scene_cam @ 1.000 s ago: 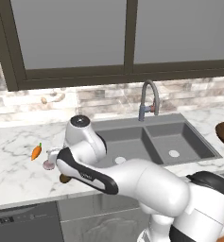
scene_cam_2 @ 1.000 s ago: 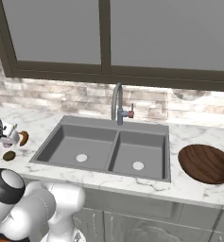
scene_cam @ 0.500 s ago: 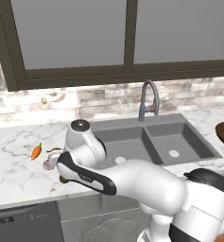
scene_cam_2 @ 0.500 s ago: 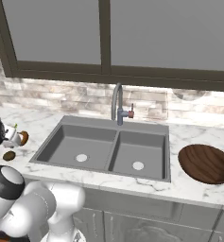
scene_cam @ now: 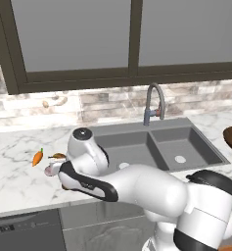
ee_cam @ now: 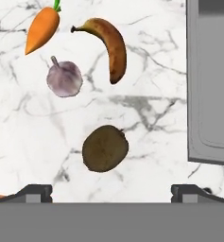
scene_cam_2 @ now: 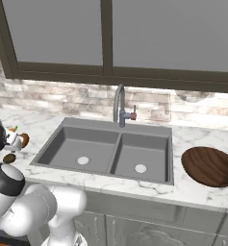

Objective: There is a mixed pile of frozen fruits and vegetables on the counter. Locate all the frozen vegetables and place the items in a bowl on the counter. Take all the frozen fruits and defrost them in a running sink.

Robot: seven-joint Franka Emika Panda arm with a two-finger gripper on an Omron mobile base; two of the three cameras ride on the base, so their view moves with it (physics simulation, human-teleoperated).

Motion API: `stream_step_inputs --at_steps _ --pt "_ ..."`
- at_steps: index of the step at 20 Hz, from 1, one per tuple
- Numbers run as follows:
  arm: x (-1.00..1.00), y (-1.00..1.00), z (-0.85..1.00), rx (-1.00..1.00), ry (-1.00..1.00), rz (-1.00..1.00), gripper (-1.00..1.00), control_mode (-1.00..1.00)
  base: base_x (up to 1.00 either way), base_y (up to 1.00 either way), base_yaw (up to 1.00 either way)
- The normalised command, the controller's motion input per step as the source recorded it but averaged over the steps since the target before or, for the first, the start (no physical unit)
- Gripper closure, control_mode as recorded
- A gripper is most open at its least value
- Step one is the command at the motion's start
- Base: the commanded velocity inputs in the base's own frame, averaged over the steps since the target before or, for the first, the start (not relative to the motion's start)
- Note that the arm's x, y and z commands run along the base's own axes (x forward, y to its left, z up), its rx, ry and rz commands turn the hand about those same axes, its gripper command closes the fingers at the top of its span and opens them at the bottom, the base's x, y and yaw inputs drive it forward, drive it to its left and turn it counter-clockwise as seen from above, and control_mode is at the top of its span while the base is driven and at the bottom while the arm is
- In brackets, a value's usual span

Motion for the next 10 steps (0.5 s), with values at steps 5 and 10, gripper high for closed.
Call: stream_step_inputs --at_steps 5,10 --pt "0.0 0.0 -0.13 0.0 0.0 0.0 -1.0 -1.0 0.0 0.0 0.0" --pt "0.0 0.0 -0.05 0.0 0.0 0.0 -1.0 -1.0 0.0 0.0 0.0"
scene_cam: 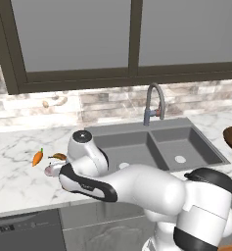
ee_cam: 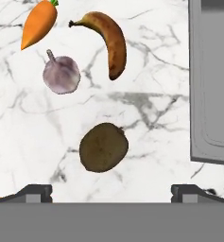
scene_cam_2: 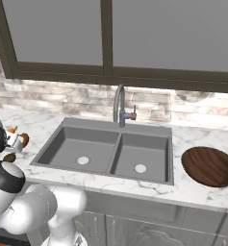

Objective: There is a mixed pile of frozen fruits and vegetables on the counter. Locate all the frozen vegetables and place the items in a bowl on the counter. Take all the frozen fruits and defrost them in a running sink.

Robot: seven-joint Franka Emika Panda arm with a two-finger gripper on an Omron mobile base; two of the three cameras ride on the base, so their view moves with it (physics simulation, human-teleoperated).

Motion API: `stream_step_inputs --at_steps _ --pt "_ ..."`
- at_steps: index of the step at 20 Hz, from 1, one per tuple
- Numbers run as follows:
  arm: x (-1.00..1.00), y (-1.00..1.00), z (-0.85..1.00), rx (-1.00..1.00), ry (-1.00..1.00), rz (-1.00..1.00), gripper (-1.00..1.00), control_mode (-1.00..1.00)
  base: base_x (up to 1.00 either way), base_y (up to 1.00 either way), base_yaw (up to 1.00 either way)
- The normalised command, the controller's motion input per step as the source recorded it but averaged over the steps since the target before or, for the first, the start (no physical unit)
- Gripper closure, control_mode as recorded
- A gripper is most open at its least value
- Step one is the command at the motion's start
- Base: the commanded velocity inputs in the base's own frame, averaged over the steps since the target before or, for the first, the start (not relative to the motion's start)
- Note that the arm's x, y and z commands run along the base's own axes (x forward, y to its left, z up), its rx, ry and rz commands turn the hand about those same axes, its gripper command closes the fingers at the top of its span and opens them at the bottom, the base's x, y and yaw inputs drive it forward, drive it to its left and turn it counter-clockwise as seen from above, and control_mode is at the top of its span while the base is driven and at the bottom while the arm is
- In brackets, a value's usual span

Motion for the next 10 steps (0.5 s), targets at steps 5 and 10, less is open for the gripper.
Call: stream_step_inputs --at_steps 5,10 --pt "0.0 0.03 0.0 0.0 0.0 0.0 -1.0 -1.0 0.0 0.0 0.0" --pt "0.03 0.16 0.0 0.0 0.0 0.0 -1.0 -1.0 0.0 0.0 0.0"
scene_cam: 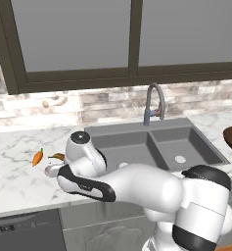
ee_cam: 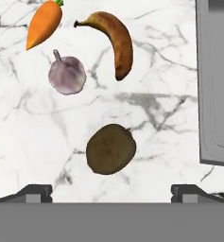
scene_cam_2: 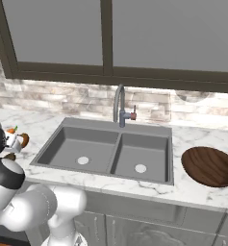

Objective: There is a mixed pile of frozen fruits and vegetables on the counter. Locate all the frozen vegetables and place the items in a bowl on the counter. Take all the frozen fruits and defrost them in a running sink.

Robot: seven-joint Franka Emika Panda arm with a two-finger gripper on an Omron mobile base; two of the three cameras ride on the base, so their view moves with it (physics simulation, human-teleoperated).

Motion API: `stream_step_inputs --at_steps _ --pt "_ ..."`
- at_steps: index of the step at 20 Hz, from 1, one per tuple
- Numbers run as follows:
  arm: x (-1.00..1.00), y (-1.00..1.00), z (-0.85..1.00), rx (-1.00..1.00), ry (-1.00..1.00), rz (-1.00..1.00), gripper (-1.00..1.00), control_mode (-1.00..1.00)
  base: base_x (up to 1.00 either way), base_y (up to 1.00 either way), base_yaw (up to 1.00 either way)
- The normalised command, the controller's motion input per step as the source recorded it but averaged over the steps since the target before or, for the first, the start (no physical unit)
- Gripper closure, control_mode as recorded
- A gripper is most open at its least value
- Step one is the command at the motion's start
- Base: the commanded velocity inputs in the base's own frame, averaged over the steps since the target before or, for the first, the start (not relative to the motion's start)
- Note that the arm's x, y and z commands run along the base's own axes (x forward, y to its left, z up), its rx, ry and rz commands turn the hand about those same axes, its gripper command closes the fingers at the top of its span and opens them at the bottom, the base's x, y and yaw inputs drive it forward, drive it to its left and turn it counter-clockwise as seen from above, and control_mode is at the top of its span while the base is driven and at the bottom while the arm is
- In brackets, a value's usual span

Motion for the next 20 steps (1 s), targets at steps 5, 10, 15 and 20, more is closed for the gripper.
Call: stream_step_inputs --at_steps 5,10,15,20 --pt "0.01 0.1 -0.05 0.0 0.0 0.0 -1.0 -1.0 0.0 0.0 0.0" --pt "0.02 0.04 -0.05 0.0 0.0 0.0 -1.0 -1.0 0.0 0.0 0.0" --pt "0.0 0.0 0.0 0.0 0.0 0.0 -1.0 -1.0 0.0 0.0 0.0" --pt "0.0 0.0 -0.03 0.0 0.0 0.0 -1.0 -1.0 0.0 0.0 0.0"
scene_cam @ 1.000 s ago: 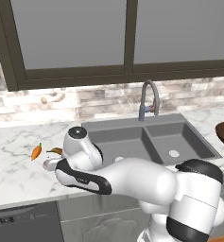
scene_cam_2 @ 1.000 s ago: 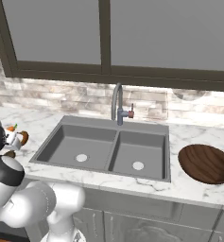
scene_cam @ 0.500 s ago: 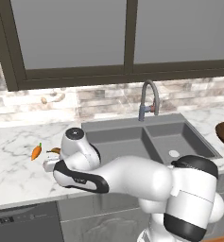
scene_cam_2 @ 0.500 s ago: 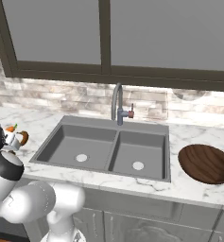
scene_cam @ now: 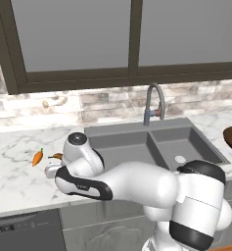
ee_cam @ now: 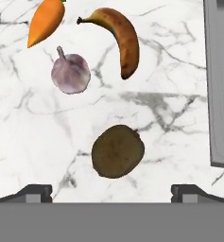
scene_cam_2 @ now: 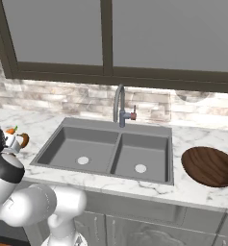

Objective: There is a mixed pile of frozen fruits and vegetables on the counter. Locate all the frozen vegetables and place the items in a bowl on the counter. Take all the frozen fruits and defrost them in a running sink.

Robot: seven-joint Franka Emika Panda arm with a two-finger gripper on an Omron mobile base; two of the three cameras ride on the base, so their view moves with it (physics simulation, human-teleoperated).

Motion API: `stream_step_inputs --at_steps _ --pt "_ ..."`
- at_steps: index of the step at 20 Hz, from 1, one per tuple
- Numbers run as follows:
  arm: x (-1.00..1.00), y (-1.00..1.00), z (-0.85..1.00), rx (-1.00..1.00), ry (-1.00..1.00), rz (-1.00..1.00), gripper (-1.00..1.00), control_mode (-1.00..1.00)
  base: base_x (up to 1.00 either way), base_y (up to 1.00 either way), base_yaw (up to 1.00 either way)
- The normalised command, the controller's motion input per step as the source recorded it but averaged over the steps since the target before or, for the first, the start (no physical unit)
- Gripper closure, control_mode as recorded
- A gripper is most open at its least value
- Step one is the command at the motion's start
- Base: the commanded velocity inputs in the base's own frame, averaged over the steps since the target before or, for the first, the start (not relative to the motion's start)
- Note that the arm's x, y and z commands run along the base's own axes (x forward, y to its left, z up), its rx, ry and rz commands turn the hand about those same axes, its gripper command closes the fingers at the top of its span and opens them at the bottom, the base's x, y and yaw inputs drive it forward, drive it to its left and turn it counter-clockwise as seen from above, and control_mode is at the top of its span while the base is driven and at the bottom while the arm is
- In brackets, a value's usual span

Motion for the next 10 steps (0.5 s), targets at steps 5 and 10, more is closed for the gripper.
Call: stream_step_inputs --at_steps 5,10 --pt "0.0 0.0 -0.06 0.0 0.0 0.0 -1.0 -1.0 0.0 0.0 0.0" --pt "0.0 0.0 -0.1 0.0 0.0 0.0 -1.0 -1.0 0.0 0.0 0.0"
